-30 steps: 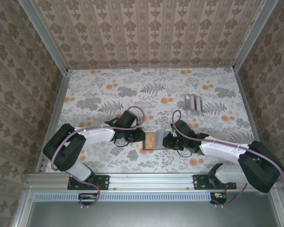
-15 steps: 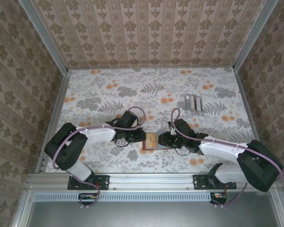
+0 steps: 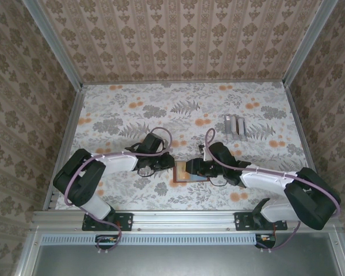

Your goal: Put the credit cards into the card holder

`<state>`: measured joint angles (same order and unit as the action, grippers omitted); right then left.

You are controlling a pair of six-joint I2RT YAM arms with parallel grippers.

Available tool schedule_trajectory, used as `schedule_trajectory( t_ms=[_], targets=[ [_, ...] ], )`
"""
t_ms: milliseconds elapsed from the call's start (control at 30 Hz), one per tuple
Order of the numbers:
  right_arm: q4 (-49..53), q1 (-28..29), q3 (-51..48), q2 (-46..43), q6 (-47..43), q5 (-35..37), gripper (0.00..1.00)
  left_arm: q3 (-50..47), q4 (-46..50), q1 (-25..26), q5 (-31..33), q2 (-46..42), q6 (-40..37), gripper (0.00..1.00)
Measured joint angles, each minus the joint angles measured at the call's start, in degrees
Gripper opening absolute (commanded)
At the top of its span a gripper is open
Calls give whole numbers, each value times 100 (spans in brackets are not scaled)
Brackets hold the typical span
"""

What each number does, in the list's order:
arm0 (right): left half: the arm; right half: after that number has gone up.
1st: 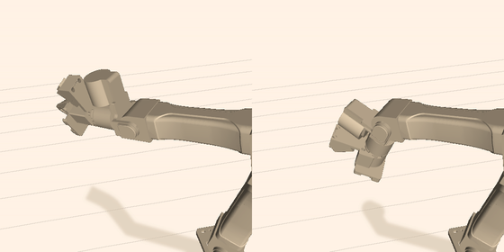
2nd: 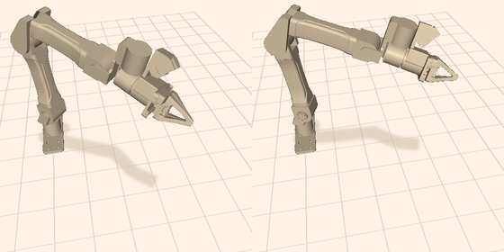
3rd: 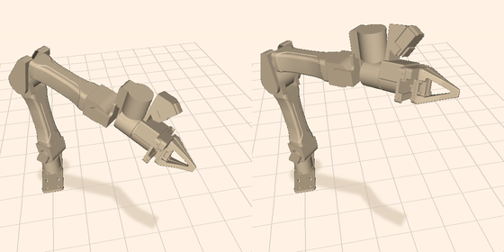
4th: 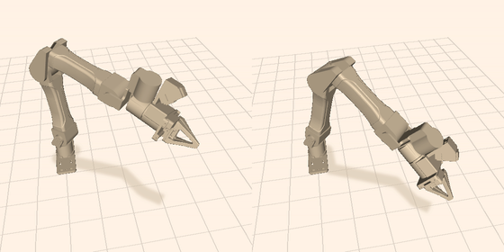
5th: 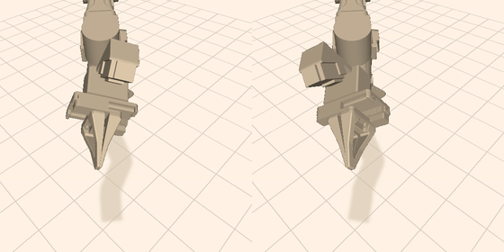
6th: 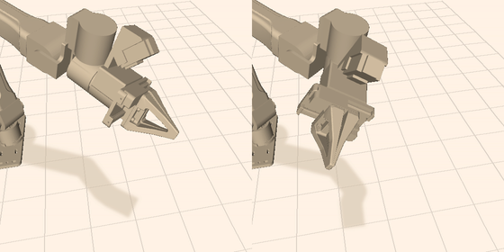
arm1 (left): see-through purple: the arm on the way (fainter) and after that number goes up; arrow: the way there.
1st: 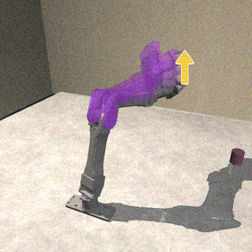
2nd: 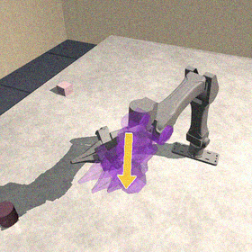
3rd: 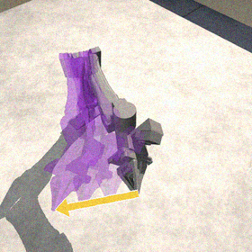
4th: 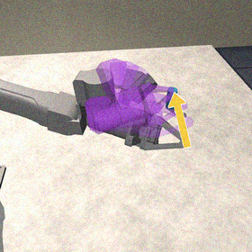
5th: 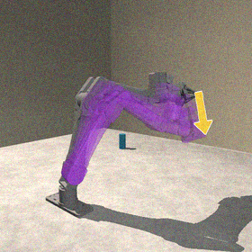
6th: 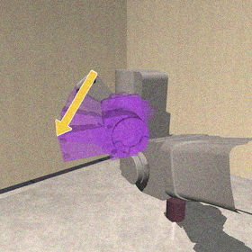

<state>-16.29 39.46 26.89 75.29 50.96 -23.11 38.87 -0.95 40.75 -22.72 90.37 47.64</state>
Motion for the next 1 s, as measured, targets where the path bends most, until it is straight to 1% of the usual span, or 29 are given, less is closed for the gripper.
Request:
schedule_trajectory(
  t_ms=[267, 333, 467, 533, 600, 733, 833, 900, 1000],
  targets=[
    [-76, 0, 92, 328, -22, -26, 41, -216, -127, -114, -42, -146, 63, 18],
    [-190, 0, 160, 597, -15, -94, 40, -225, -133, -140, -44, -175, 63, 18],
    [-345, 7, 442, 1305, 61, -262, 34, -254, -127, -205, 2, -190, 61, 18],
    [-529, 7, 557, 1617, 146, -376, 34, -317, -175, -317, 7, -192, 85, 20],
    [-562, 0, 588, 1683, 177, -435, 37, -433, -238, -457, 11, -210, 129, 21],
    [13, -138, 813, 1338, -70, -358, 43, -476, -114, -573, 74, -363, 146, 25],
    [780, -518, 1169, 776, -459, -101, 49, -472, 118, -592, 199, -686, 105, 28],
    [1390, -892, 1552, 391, -802, 321, 52, -457, 256, -595, 297, -922, 59, 35],
    [2122, -1344, 2218, 83, -1327, 1108, 55, -426, 415, -592, 426, -1193, 26, 45]
  ],
)
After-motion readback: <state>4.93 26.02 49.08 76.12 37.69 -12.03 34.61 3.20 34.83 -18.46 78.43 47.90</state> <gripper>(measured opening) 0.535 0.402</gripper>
